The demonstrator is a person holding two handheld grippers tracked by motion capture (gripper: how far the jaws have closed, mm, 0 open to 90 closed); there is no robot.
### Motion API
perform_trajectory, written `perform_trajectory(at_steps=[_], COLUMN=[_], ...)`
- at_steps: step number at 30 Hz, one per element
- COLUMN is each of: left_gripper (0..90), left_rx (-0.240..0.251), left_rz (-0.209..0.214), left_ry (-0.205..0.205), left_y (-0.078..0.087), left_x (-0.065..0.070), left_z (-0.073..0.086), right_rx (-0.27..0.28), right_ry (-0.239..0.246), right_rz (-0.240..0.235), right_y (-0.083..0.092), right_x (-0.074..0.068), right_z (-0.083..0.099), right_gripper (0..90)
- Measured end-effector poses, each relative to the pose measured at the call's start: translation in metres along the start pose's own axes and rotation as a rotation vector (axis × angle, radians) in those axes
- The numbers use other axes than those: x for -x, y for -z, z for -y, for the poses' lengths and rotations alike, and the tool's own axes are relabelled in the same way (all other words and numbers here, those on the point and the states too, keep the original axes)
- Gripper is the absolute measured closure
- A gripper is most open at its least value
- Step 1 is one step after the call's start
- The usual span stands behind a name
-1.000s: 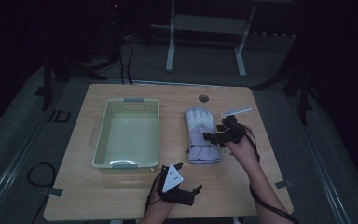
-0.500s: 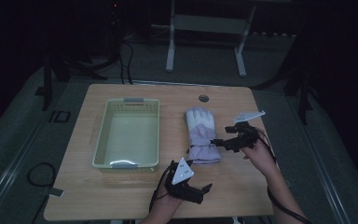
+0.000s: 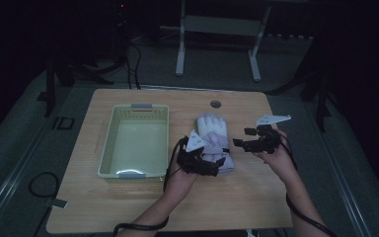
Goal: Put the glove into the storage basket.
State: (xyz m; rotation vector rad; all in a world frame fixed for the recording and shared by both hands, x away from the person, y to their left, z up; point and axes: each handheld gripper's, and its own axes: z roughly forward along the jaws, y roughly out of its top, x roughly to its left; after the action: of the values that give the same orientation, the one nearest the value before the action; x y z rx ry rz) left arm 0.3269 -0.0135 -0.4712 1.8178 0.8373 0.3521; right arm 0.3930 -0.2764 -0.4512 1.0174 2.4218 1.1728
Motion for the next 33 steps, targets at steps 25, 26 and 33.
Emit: perform_trajectory(at_steps=[25,26,33], left_gripper=[25.1,25.1,25.0], left_rx=[-0.349,-0.355,-0.384], left_rz=[-0.321,-0.311,-0.244], left_ry=[0.235,0.254,0.307], left_y=[-0.087,-0.088,-0.094], left_x=[-0.040,-0.041,-0.050], left_z=[0.017,0.019,0.032], right_rx=[-0.130,-0.136,-0.190], right_ry=[-0.024,-0.036,-0.119], right_rz=[0.037,0.034,0.003], right_y=[-0.067,-0.069,-0.088], right_x=[0.000,0.001,0.008], right_z=[0.021,0.023,0.034], right_gripper=[47.7,47.3,44.4])
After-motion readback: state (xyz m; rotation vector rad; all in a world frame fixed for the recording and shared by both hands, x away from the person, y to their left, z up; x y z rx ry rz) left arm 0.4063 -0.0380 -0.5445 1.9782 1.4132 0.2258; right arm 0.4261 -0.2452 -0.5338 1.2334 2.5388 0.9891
